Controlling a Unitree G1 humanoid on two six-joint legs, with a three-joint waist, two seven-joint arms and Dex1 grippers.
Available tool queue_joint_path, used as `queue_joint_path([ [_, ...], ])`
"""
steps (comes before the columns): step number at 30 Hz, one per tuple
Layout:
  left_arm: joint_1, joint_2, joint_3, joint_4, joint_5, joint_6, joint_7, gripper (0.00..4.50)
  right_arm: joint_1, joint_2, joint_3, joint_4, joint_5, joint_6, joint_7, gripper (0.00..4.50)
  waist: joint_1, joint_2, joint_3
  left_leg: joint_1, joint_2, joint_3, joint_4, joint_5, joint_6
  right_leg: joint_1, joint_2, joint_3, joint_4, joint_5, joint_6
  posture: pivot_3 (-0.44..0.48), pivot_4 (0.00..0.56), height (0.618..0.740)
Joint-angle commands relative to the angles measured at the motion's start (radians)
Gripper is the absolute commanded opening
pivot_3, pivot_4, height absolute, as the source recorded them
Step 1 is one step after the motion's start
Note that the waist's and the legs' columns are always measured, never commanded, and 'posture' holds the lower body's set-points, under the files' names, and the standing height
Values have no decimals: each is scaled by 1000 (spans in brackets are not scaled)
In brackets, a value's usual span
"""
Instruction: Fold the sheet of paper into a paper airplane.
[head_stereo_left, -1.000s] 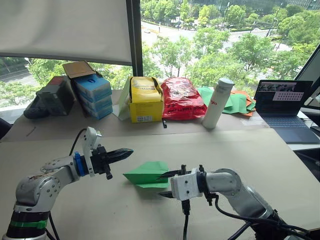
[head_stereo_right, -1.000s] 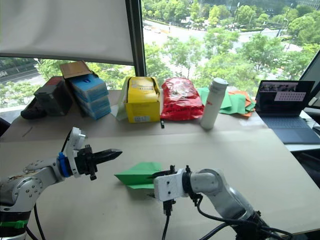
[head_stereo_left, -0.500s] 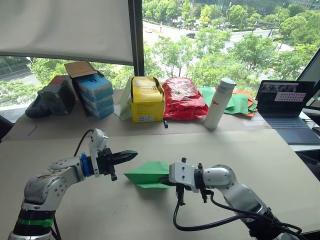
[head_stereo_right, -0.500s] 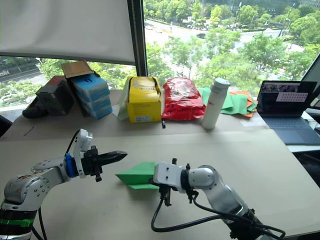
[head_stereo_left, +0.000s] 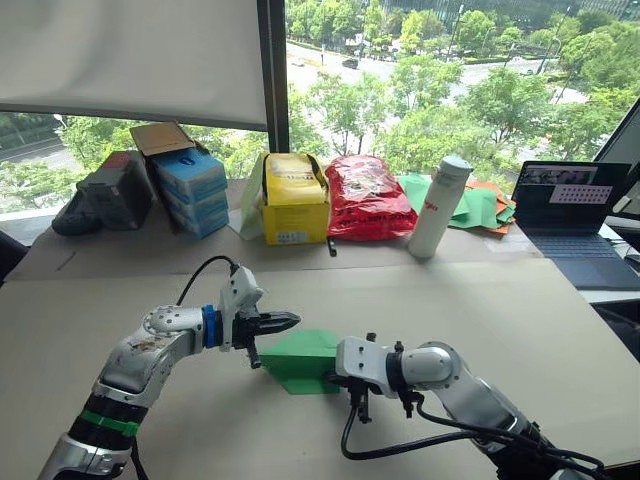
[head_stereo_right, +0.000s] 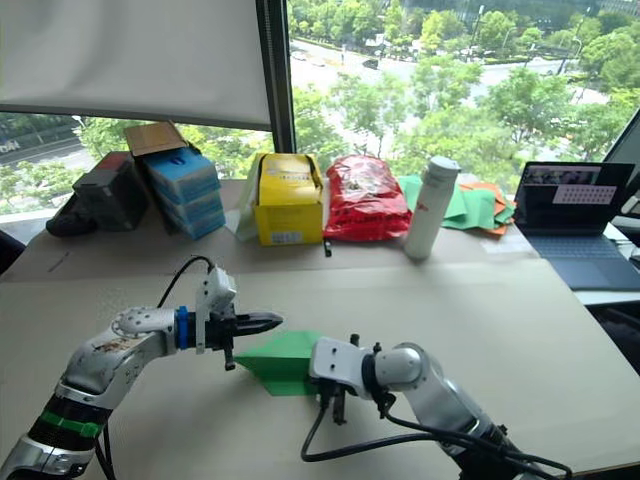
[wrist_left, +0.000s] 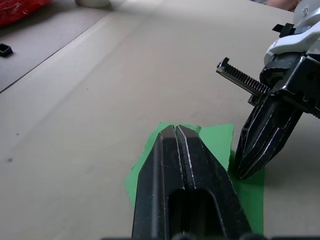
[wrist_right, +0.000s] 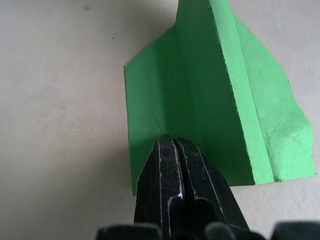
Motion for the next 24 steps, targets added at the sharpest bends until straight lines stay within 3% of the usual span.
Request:
queue_joint_path([
  [1,40,29,-29,-49,35,-33,-37,0,2,-10,8,-11,-25,36,-12,20,-1,0,0,0,0,0,0,0,0,0,0,0,0,0,0,0,150,740],
  [12,66,4,-36,-64,56,-33,-43,0,-8,-7,-35,-93,17,86,-21,20,8,0,0,-1,0,-1,3,-3,5,0,0,-3,1,0,0,0,150,740],
  [17,6,-27,12,7,55,-20,-7,0,4,-21,-21,-90,8,84,-22,20,11,0,0,-3,0,-1,5,-3,5,0,0,-5,0,0,1,0,150,740],
  [24,29,-21,-36,33,104,-46,-31,0,0,-19,-19,-88,12,89,-24,20,8,0,0,-2,0,-1,5,-3,5,0,1,-5,0,0,1,0,150,740],
])
